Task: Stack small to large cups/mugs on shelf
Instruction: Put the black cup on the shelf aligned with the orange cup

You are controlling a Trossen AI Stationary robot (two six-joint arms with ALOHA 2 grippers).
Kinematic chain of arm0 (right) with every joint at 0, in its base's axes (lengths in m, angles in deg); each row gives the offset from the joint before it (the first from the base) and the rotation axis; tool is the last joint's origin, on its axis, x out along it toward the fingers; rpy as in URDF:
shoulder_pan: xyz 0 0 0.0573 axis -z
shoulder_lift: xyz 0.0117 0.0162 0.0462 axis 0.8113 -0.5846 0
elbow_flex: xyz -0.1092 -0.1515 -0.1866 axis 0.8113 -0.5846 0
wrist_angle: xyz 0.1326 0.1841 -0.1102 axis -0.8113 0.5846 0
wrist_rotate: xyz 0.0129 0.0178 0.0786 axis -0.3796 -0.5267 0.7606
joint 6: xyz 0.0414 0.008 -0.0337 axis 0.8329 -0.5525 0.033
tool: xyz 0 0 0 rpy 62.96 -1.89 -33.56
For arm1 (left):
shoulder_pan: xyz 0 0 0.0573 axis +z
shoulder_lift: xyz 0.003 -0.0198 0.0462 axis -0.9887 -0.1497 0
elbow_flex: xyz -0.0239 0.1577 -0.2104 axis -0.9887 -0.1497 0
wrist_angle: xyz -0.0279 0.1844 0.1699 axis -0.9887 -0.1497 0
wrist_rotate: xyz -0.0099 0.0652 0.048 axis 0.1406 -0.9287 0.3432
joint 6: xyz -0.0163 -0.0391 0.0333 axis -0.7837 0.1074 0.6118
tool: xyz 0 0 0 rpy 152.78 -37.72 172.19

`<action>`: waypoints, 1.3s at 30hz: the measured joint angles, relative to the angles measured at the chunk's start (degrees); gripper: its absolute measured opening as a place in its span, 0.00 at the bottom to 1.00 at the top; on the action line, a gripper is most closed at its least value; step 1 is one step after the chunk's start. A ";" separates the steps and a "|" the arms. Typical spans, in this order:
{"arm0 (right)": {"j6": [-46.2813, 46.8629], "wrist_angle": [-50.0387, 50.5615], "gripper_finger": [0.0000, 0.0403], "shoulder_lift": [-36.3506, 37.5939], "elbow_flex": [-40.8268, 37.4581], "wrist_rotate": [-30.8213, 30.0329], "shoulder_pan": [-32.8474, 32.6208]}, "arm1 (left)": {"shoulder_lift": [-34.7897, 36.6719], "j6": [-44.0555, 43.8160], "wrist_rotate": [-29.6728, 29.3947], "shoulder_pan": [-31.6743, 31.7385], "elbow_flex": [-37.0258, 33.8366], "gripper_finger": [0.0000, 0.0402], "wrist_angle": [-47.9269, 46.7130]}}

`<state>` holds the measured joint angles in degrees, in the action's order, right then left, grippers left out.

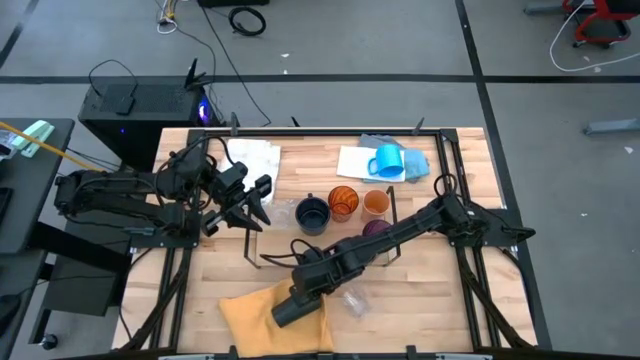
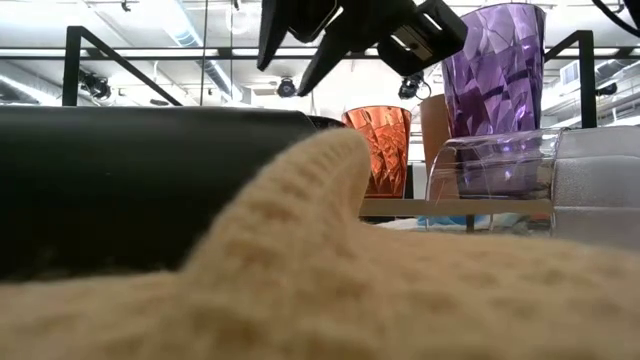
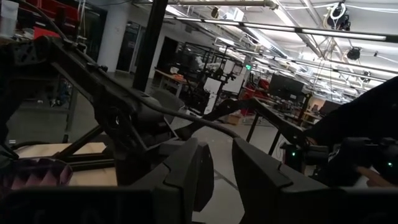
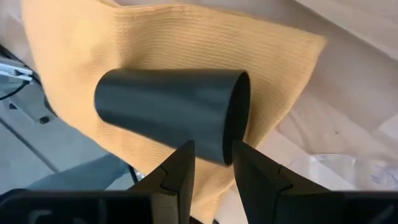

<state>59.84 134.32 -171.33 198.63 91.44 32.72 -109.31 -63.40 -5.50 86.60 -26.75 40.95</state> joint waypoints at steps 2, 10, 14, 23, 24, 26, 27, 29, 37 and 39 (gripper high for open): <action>0.00 0.19 0.29 0.00 0.00 0.00 0.05 | 0.00 -0.01 0.00 0.00 0.00 0.27 0.02; -0.33 -1.11 0.29 -2.14 -0.07 0.81 0.07 | 0.00 -0.02 0.00 0.00 0.00 0.27 0.03; -0.62 -3.05 0.29 -2.79 -0.05 1.27 0.06 | 0.01 -0.20 0.00 0.00 0.00 0.27 0.08; -1.27 -5.68 0.29 -4.21 0.04 2.15 0.08 | 0.02 -0.18 -0.01 0.00 0.00 0.27 0.08; -1.35 -6.32 0.29 -4.17 0.04 2.00 0.08 | 0.02 -0.18 -0.02 0.00 0.00 0.27 0.04; -1.51 -7.38 0.29 -4.25 0.00 1.72 0.10 | 0.02 -0.12 -0.02 0.02 0.00 0.27 0.02; -1.53 -7.74 0.28 -4.26 0.00 1.73 0.15 | 0.02 -0.01 -0.02 0.02 0.00 0.27 0.04; -1.53 -8.98 0.28 -4.26 0.00 1.73 0.25 | 0.02 0.01 -0.02 0.09 0.00 0.27 0.03; -2.07 -12.04 0.21 -4.26 0.00 1.70 0.27 | 0.02 0.10 0.00 0.43 0.00 0.27 0.05; -2.80 -13.44 0.16 -4.24 0.00 1.70 0.29 | 0.02 0.10 -0.04 0.81 0.00 0.27 0.04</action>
<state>57.04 120.88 -175.57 198.63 93.15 33.01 -109.29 -63.30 -5.54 87.41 -26.75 40.99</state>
